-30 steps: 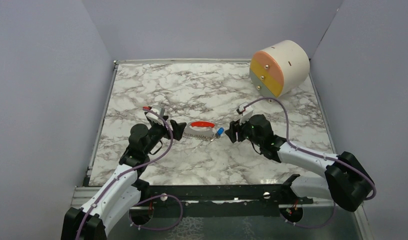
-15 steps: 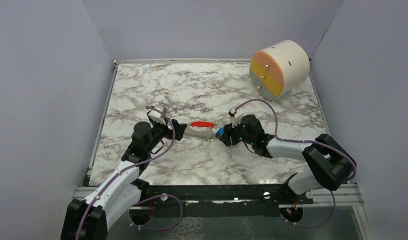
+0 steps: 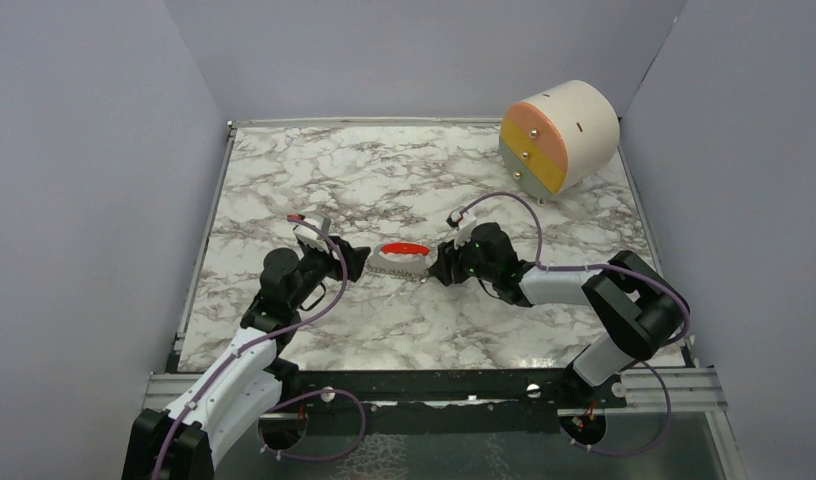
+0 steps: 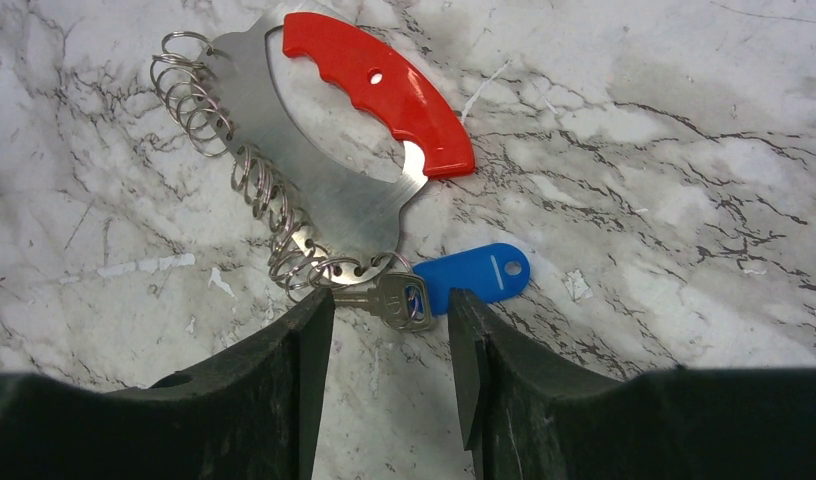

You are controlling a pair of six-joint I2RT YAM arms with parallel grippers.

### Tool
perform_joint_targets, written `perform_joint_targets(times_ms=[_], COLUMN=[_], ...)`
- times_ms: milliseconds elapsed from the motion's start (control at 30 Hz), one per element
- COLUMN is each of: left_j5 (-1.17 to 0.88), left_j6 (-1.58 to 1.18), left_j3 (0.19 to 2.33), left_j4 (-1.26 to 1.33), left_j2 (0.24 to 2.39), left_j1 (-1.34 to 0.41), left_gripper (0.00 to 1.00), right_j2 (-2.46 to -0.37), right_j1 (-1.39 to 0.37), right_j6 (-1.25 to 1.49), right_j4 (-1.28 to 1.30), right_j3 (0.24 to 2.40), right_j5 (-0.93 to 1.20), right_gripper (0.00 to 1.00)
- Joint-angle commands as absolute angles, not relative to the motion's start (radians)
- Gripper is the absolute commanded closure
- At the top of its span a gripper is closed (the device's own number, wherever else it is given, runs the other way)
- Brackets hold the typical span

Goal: Remove the keys from the keyring

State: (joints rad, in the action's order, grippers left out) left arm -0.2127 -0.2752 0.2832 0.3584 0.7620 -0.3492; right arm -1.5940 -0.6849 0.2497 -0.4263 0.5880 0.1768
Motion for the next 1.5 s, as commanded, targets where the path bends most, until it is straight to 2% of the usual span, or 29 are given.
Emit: perform_joint_targets(times_ms=[0,233,700,1067,1100,1133,1200,1233,1467], left_j5=[-0.205,-0.192,-0.189,-0.186,-0.186,-0.187,-0.187,-0.187,-0.191], left_j6=[-0.283,-0.285,-0.287,-0.285,-0.285,-0.285,-0.284,-0.284,-0.28], left_j3=[0.267,0.262,0.255,0.255,0.256,0.256,0.255,0.254,0.255], left_j4=[0.386,0.387,0.387,0.388,0.388,0.388,0.389,0.39,0.39], left_j2=[0.732,0.729,0.699,0.712,0.713,0.714,0.714,0.713,0.715], left_j1=[-0.352,-0.353,-0.353,-0.353,-0.353,-0.353,-0.353,-0.353,-0.353], left_gripper=[0.24,0.35,0.36,0.37,0.38,0.39,0.43,0.46,0.68], right_j2=[-1.596,-1.618,-1.683,-1.729,-1.734,-1.739,-1.749,-1.754,-1.694], right_j1=[-0.698,-0.709,-0.715,-0.725,-0.725,-0.728,-0.73,-0.733,-0.745], right_j6=[0.254,0.262,0.274,0.265,0.264,0.262,0.258,0.257,0.231], right_j4=[-0.473,-0.452,-0.434,-0.423,-0.422,-0.421,-0.42,-0.418,-0.385], right_j3=[0.58,0.579,0.595,0.651,0.659,0.665,0.674,0.679,0.723], right_j5=[0.176,0.17,0.13,0.133,0.132,0.133,0.133,0.137,0.151], right_gripper=[0.54,0.59,0.66,0.66,0.68,0.75,0.96,0.99,1.0])
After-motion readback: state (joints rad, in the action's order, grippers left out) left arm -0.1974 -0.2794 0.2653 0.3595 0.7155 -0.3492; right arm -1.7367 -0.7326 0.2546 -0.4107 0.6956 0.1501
